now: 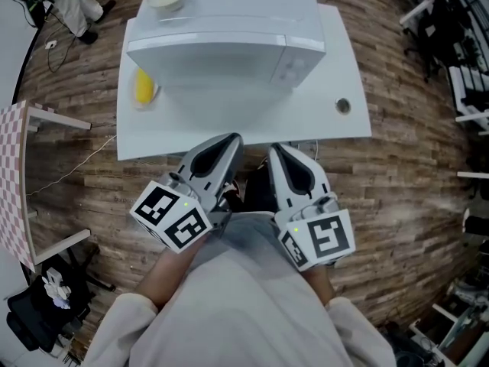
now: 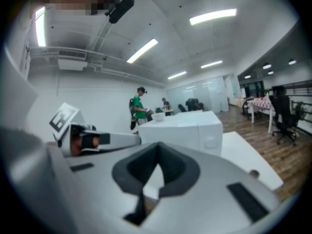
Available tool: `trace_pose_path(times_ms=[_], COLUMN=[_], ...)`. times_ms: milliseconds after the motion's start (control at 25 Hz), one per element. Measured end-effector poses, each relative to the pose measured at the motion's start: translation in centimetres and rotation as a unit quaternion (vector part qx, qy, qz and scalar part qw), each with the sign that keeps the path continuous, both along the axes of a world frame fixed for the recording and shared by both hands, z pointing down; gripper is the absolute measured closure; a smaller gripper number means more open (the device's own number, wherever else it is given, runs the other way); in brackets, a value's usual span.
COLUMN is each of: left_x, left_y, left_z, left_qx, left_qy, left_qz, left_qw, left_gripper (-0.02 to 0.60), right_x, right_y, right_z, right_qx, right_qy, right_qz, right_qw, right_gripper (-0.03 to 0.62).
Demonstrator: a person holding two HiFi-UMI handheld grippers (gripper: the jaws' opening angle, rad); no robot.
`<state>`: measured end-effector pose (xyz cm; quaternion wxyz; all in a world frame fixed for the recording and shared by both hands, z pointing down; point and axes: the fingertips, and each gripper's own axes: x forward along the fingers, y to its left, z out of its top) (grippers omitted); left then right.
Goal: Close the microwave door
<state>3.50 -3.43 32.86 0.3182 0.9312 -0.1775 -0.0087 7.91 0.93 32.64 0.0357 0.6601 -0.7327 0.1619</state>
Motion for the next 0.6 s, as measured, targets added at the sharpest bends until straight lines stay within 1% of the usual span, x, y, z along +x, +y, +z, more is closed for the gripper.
trace_pose_path(times_ms=[120, 280, 440, 600], left_x=[-0.2, -0.3, -0.8, -1.5], left_y=[0.2, -0.3, -0.6, -0.9], left_z=[-0.3, -1.0, -1.4, -1.5], left_qx=[0.01, 0.018, 0.013, 0.014], left_qy=[0.0, 0.006, 0.016, 0.018], left_qz=[0.003, 0.005, 0.005, 0.004], left_qw=[0.9999, 0.9998, 0.9998, 0.9997], left_gripper=[0.568, 0.568, 0.568, 0.568], right_x=[-0.2, 0.7, 0.7, -0.3], right_y=[0.1, -0.3, -0.5, -0.9], right_z=[-0.4, -1.4, -2.3, -2.6], right_qx=[0.003, 0.013, 0.019, 0.02], right_qy=[-0.005, -0.022, -0.044, -0.047], right_qz=[-0.002, -0.015, -0.042, -0.075], right_qw=[1.0, 1.0, 0.998, 0.996], right_gripper=[0.571, 0.571, 0.571, 0.571])
